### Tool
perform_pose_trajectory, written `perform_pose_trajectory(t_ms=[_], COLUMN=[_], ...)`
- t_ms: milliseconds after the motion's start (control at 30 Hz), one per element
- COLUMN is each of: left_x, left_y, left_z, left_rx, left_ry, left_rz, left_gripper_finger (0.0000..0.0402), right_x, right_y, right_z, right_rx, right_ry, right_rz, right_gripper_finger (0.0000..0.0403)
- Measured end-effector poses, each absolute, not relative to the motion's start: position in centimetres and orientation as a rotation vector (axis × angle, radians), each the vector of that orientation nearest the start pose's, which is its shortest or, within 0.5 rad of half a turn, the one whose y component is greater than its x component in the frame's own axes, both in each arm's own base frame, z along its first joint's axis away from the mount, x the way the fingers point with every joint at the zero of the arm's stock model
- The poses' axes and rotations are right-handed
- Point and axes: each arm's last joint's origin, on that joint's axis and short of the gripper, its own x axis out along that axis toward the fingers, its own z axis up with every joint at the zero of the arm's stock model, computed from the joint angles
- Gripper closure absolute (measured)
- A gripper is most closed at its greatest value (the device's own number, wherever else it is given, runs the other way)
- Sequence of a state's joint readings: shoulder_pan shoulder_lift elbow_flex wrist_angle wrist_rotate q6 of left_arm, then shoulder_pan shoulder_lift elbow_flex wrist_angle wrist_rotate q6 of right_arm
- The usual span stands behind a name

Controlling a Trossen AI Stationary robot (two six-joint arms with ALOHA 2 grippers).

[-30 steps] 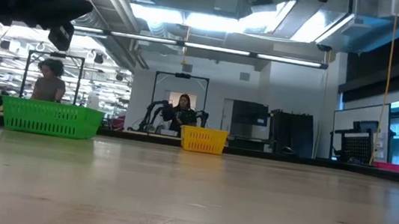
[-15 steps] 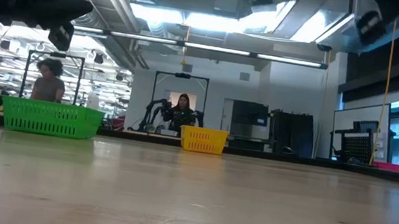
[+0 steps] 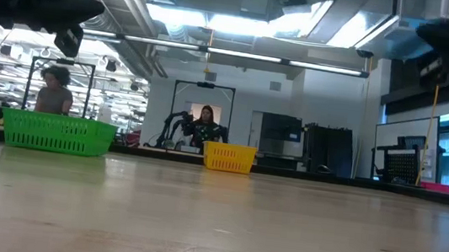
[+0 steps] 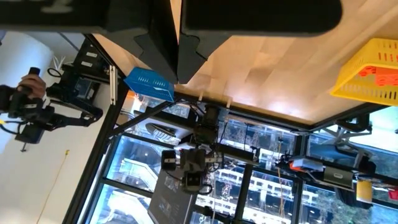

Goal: Sort & place blocks by color
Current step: Return to Home Position

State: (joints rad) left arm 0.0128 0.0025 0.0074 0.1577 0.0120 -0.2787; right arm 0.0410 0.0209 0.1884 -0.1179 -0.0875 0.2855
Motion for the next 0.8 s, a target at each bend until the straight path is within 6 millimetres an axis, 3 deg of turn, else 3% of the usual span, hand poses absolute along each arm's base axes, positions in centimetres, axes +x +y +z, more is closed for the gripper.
perform_pose_trajectory(t_ms=[167,433,633,800], left_x=[9.6,9.6,9.6,9.6], left_y=[0.1,0.1,0.1,0.1], left_z=[18.1,18.1,18.1,18.1], left_rx=[-0.276,-0.277,-0.277,-0.277], left_ry=[-0.162,-0.162,-0.162,-0.162], left_rz=[-0.022,-0.021,-0.021,-0.021], left_gripper_finger=[0.0401,0.0401,0.0401,0.0401], right_x=[8.6,9.5,9.7,9.8], right_y=[0.5,0.4,0.2,0.2], right_z=[19.6,17.2,17.2,16.9], right_rx=[0.283,0.29,0.099,0.07], right_ry=[0.051,0.028,-0.056,-0.034], right_rz=[0.112,0.157,0.109,0.088], right_gripper_finger=[0.0403,0.0403,0.0403,0.0402])
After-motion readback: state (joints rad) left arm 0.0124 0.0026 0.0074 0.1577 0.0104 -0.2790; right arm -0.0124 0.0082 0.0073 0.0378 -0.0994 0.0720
